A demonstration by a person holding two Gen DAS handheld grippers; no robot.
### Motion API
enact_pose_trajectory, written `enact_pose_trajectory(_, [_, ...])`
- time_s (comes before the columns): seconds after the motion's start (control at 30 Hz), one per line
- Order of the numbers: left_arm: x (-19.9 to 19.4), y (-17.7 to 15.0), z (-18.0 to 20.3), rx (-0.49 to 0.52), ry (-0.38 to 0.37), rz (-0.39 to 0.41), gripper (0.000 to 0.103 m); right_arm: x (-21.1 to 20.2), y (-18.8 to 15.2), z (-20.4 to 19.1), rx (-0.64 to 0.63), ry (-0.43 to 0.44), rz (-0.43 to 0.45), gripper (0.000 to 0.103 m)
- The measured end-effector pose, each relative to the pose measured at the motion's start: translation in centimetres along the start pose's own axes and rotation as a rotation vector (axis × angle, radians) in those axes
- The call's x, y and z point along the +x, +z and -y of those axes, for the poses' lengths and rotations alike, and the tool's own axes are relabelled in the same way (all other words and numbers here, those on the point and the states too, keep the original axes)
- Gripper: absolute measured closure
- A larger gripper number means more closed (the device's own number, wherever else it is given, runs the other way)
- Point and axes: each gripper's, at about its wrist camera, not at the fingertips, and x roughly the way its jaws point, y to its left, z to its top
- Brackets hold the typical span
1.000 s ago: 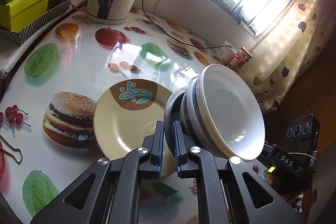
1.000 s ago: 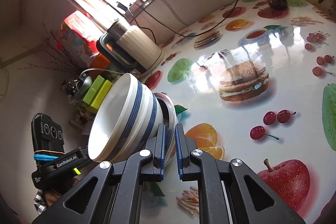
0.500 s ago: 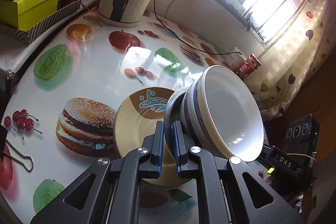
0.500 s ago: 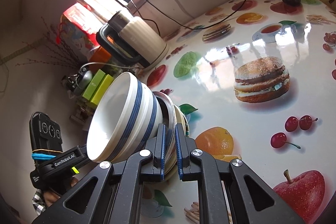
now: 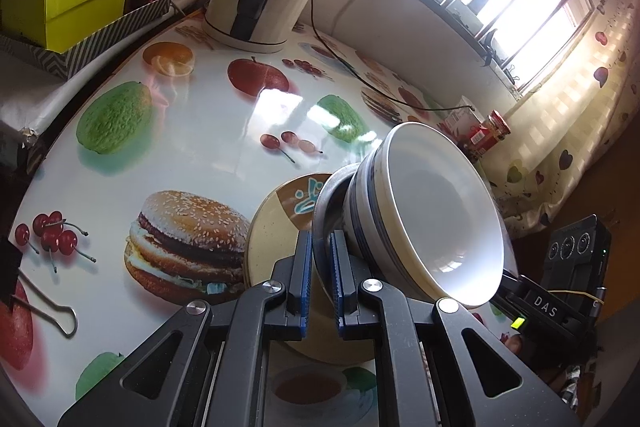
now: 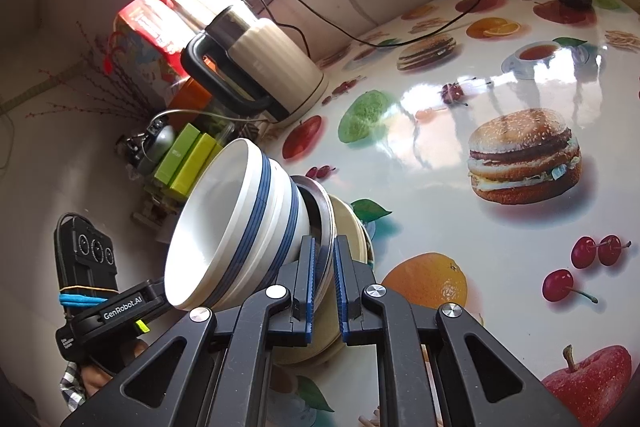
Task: Organize plates and bowls
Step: 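Lower the nested bowl stack onto the cream plate stack with both grippers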
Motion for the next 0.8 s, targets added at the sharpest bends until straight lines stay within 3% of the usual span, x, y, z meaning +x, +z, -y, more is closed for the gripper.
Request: enact_pose_trajectory(0.8, [0.0,-0.2,-1.3,-0.029,0.012,0.004,0.094,1.7,0.2,-0.3,-0.014,-0.002,-0.015,0.091])
